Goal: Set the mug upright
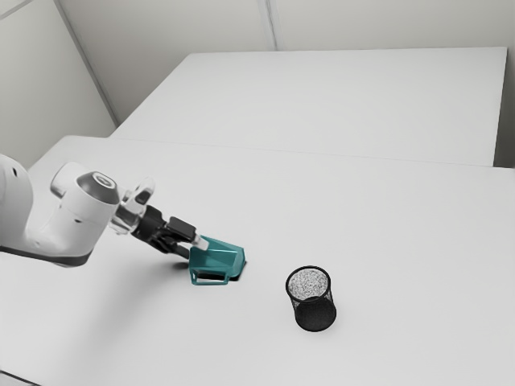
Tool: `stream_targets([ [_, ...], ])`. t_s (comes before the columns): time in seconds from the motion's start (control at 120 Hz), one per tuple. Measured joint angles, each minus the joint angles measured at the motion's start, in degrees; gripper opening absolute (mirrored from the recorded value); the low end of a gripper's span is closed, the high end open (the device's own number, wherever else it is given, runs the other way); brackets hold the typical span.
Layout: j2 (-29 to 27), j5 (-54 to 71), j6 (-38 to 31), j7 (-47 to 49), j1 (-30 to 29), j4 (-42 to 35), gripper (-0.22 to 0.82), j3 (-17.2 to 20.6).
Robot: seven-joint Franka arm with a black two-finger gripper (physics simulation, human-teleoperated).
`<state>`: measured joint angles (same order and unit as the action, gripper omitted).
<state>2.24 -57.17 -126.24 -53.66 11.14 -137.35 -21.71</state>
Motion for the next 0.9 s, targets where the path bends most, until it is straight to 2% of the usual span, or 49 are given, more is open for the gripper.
stream_targets([
  [0.417, 1.47, -6.69, 4.29, -3.65, 0.49, 0.22, 0.58, 0.00],
  [0.9, 1.67, -10.12, 6.53, -5.64, 0.62, 0.22, 0.26, 0.00],
])
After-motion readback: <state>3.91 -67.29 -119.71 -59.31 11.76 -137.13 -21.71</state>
